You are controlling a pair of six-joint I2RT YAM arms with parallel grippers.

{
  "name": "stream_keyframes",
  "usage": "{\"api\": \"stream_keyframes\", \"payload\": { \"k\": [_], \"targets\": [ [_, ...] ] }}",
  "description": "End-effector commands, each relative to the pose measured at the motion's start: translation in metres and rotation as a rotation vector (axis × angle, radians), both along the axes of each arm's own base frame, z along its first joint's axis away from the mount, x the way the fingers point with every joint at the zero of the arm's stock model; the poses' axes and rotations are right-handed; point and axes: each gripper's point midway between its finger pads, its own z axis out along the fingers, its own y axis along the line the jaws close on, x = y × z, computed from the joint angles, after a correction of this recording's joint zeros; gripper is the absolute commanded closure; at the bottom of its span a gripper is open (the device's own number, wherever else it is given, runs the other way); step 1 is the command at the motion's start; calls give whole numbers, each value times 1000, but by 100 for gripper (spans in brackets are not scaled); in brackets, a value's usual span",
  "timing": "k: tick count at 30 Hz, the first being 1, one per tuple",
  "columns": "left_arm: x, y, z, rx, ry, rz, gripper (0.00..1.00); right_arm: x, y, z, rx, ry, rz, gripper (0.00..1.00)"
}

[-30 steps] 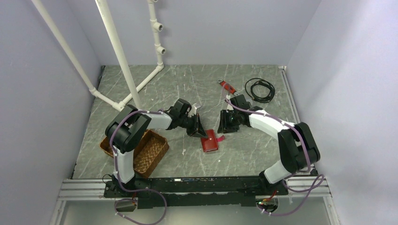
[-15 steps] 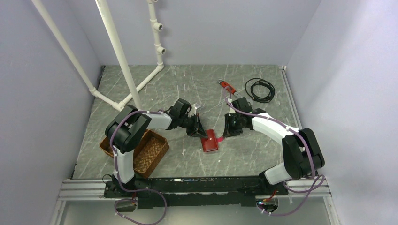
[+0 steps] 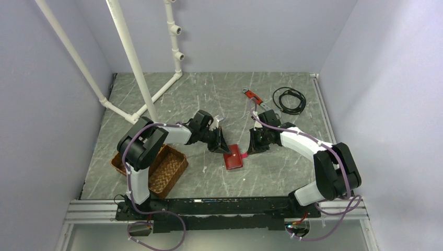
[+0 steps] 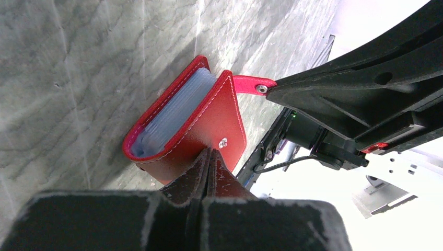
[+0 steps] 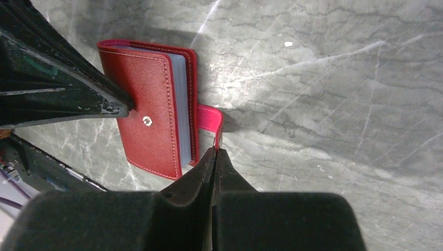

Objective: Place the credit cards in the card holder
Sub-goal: Close the card holder at the center of the board.

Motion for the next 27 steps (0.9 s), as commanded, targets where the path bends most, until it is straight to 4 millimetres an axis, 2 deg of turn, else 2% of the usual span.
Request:
{"api": "stream_keyframes", "payload": {
  "k": [1, 4, 10, 18, 27],
  "targets": [
    [-10, 11, -32, 120, 18, -4, 100, 11, 16, 24, 102, -100, 37, 100],
    [-10, 9, -30, 117, 14, -7, 100, 8, 32, 40, 207, -115, 82, 100],
    [-10, 7, -30, 118, 13, -8, 100, 6, 49, 49, 299, -102, 156, 100],
    [-12, 4, -29, 119, 12, -15, 100, -3, 62, 39, 317, -41, 221, 100],
    [-11, 3, -27, 112, 9, -19, 100, -1, 67, 31, 321, -14, 226, 100]
  ]
}}
